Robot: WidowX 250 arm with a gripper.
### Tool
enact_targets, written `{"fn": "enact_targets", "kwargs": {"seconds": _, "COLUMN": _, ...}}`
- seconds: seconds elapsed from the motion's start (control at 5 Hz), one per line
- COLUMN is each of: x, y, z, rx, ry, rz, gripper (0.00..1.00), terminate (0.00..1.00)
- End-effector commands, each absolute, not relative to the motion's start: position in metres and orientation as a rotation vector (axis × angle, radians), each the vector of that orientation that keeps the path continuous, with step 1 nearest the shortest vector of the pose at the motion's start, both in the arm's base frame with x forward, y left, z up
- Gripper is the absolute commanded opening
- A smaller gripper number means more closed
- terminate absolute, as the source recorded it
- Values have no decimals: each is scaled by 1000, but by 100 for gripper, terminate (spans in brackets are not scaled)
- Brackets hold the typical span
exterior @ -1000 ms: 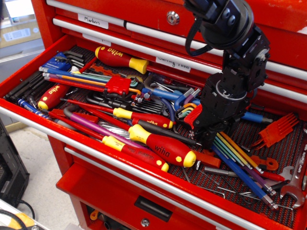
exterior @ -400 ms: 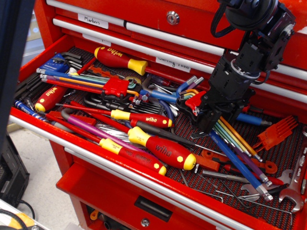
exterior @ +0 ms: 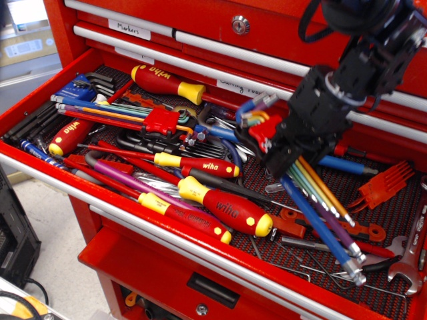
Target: Pick up closest rainbow Allen key set
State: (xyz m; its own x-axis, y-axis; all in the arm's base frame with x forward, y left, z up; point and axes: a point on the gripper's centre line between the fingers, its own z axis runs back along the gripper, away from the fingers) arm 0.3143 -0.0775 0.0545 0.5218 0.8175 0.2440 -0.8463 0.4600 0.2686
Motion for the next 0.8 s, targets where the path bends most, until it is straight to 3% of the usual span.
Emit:
{"fn": "enact_targets", "kwargs": {"seconds": 0.0, "x": 305, "y": -72, "z": 121, "rx": 364, "ry": -307, "rz": 1084, "gripper": 0, "terminate": 0}}
{"fn": "enact_targets", "kwargs": {"seconds": 0.4, "x": 302, "y": -59, "z": 162, "rx": 411, "ry": -412, "rz": 1024, "gripper": 0, "terminate": 0}}
{"fn": "enact_targets", "kwargs": {"seconds": 0.6, "x": 306, "y": -54, "z": 166, "rx": 396, "ry": -430, "rz": 1034, "gripper": 0, "terminate": 100}}
